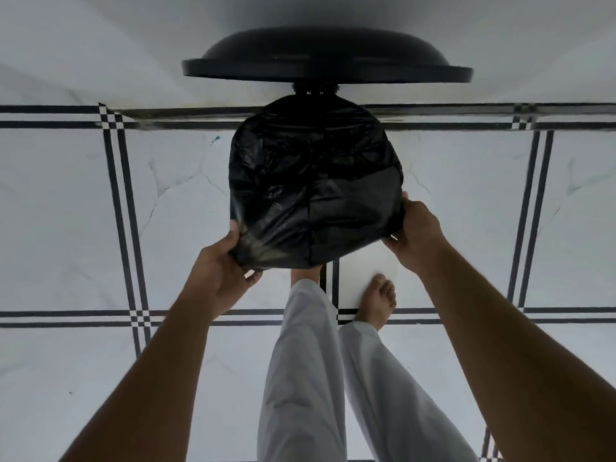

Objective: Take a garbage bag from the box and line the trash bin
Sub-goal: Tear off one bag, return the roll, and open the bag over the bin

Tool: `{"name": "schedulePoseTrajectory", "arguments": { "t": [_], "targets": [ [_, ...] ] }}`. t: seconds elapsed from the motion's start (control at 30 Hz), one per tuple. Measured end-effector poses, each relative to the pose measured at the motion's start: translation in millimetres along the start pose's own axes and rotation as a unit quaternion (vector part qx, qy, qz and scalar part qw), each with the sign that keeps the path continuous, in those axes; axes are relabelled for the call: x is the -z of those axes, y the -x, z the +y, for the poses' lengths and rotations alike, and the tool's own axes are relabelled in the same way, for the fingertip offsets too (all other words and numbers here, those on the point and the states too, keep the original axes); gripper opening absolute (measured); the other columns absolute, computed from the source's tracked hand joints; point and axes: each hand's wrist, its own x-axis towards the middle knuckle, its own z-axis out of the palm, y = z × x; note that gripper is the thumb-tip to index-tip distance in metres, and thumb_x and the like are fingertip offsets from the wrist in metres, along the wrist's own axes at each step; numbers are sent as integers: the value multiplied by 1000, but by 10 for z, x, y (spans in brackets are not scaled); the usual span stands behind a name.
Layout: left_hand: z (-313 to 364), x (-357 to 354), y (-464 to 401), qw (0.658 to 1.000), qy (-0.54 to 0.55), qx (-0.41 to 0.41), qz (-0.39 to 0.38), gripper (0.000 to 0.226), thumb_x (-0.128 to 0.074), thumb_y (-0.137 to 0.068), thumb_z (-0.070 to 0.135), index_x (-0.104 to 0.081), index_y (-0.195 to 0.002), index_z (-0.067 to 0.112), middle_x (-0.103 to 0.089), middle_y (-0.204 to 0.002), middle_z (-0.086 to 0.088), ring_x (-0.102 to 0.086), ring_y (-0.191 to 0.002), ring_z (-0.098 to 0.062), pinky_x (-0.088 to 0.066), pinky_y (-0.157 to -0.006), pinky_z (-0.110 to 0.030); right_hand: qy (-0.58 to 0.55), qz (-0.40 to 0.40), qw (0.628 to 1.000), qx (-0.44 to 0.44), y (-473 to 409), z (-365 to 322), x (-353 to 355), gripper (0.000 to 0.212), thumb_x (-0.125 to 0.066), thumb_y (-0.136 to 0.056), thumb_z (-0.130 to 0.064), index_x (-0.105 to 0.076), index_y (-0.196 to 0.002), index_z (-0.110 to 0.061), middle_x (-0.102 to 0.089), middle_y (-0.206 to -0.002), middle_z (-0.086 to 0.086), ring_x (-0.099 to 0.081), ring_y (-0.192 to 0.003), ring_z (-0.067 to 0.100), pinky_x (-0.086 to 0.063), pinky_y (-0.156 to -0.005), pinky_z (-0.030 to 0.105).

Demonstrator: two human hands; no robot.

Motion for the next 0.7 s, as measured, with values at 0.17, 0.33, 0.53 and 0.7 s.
{"name": "schedulePoseTrajectory", "arguments": {
  "t": [0.17, 0.33, 0.53, 0.7],
  "targets": [
    [-172, -61, -94, 992, 97, 42, 74, 35, -59, -101, 39, -78, -118, 16, -81, -129, -8, -75, -119, -30, -51, -112, -48, 13, -6, 1000, 18, -185, 148, -54, 31, -64, -106, -42, -80, -118, -18, -81, -127, 9, -77, -120, 29, -64, -103, 53],
    [-230, -358, -450, 989, 46, 14, 143, 34, -43, -105, 21, -72, -87, 24, -77, -79, 3, -67, -85, -19, -53, -89, -37, -3, -23, 1000, -12, -468, 102, -101, 28, -62, -109, -30, -74, -128, -14, -77, -106, 0, -73, -98, 17, -64, -77, 32],
    [85, -369, -800, 986, -5, 21, 165, 25, -44, -101, 25, -69, -103, 25, -73, -96, 5, -67, -90, -16, -55, -96, -35, 27, -10, 1000, 11, -487, -268, -219, 17, -61, -109, -31, -76, -113, -24, -73, -99, -6, -69, -101, 17, -56, -83, 31],
    [503, -313, -697, 951, -124, -128, 253, 21, -50, -107, 36, -64, -100, 22, -66, -106, 3, -61, -100, -22, -51, -91, -35, 117, 101, 954, 259, 48, -357, -324, 31, -64, -105, -48, -77, -119, -24, -75, -116, -8, -69, -107, 10, -53, -92, 22]
  ]
}}
